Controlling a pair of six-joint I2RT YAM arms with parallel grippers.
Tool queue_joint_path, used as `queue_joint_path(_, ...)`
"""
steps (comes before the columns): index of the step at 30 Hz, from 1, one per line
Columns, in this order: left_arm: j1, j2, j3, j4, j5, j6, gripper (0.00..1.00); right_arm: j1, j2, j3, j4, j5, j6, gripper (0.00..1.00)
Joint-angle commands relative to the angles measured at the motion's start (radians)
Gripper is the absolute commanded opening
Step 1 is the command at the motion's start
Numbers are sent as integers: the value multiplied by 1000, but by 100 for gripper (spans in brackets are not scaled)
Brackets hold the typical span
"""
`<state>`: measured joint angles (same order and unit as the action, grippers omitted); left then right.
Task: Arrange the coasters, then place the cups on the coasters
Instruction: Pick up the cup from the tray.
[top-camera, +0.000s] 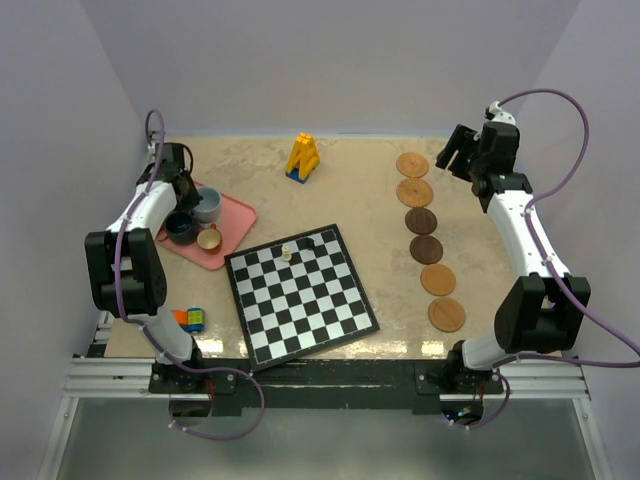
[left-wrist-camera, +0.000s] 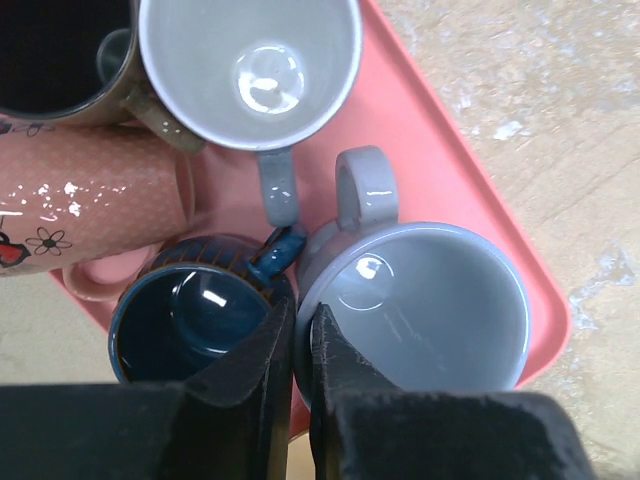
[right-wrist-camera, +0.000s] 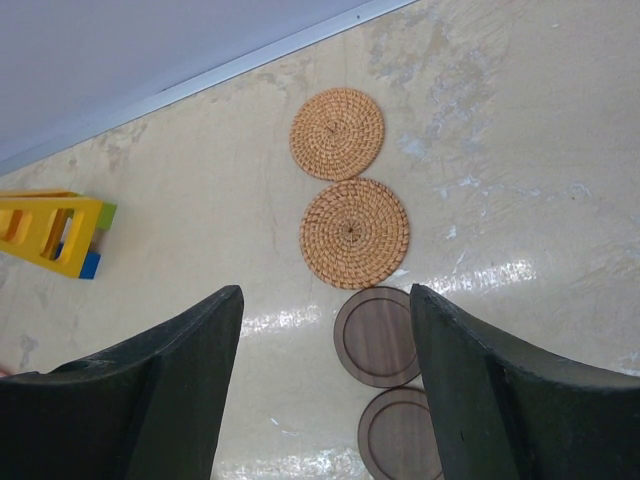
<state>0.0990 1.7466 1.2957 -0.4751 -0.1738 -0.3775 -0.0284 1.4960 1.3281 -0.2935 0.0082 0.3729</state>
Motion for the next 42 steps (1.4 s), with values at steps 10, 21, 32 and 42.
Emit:
queue_joint_path(10, -42, -117, 31, 119, 157, 161, 0, 1, -83, 26, 11, 62, -12, 72)
queue_joint_path(21, -91, -314, -128, 377, 500, 305, 0, 13, -152, -9, 74, 47, 4, 72)
queue_joint_path(32, -341, -228, 11, 351, 196, -114, 0, 206, -22, 182, -27, 21, -57, 78)
queue_joint_path(42, -599, -27, 256, 135, -208, -613, 0, 436, 276, 624, -375, -1, 34, 81)
